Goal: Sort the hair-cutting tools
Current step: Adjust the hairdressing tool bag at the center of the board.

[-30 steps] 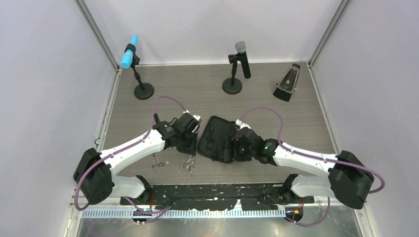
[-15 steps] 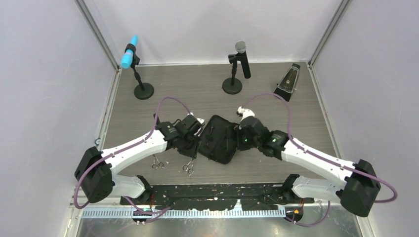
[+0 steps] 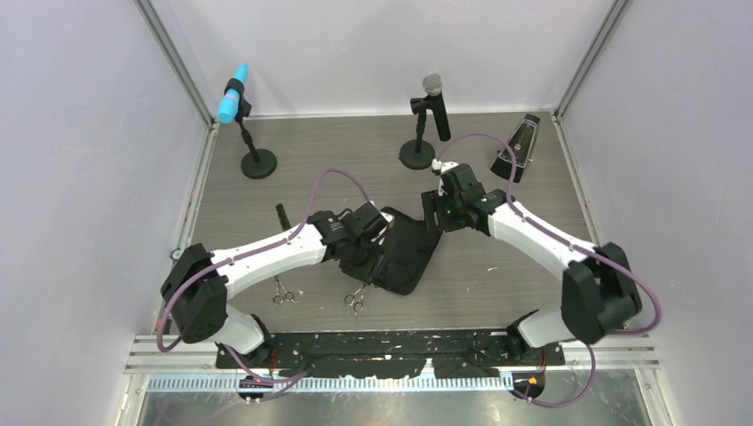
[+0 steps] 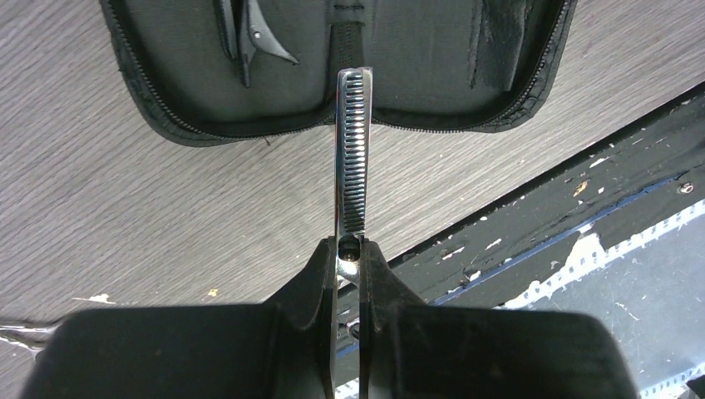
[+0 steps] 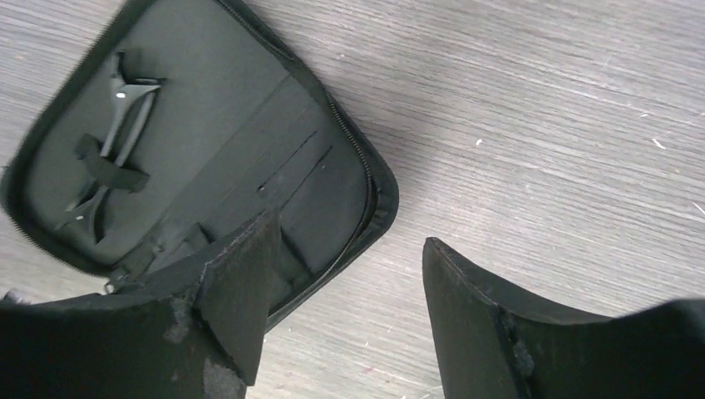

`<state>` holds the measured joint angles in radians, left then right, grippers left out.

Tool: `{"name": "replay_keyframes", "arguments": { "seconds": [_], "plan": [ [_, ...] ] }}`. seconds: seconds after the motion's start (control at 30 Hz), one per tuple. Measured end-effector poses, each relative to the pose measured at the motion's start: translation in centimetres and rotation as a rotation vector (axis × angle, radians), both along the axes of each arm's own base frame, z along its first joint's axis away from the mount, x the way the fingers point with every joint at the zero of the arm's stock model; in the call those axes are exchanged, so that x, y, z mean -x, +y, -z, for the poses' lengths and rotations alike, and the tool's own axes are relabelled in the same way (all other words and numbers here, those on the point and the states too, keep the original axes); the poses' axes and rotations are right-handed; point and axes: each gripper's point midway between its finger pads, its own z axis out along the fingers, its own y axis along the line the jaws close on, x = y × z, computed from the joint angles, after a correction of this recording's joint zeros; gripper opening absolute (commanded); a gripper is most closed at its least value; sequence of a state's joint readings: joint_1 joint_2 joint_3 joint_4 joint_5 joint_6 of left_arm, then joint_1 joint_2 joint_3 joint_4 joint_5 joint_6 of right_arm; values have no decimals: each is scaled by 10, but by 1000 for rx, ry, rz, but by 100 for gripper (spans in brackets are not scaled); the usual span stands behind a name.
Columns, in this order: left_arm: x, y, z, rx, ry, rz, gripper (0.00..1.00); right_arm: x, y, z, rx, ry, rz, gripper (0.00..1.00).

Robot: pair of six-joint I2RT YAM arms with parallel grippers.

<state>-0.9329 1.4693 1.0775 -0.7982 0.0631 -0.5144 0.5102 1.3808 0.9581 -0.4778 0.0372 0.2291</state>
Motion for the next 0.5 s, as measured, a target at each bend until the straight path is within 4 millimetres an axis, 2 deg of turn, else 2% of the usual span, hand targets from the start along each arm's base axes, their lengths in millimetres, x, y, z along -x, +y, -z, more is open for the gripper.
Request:
{"name": "replay_keyframes", "arguments": {
  "seconds": [0.13,0.27,0.4,0.5],
  "plan": [
    [4,-5,4,-12,21,22,0,-8,1,31,40,74,-36,59],
    [7,-10,9,-23,44,42,0,-8,2,56,59,133,-49,49],
    [8,-14,15,-40,64,65,0,-8,5,67,45,140,-57,34],
    [9,-16,21,-53,81,73,0,-5,7,74,23,140,-51,31]
  ]
}}
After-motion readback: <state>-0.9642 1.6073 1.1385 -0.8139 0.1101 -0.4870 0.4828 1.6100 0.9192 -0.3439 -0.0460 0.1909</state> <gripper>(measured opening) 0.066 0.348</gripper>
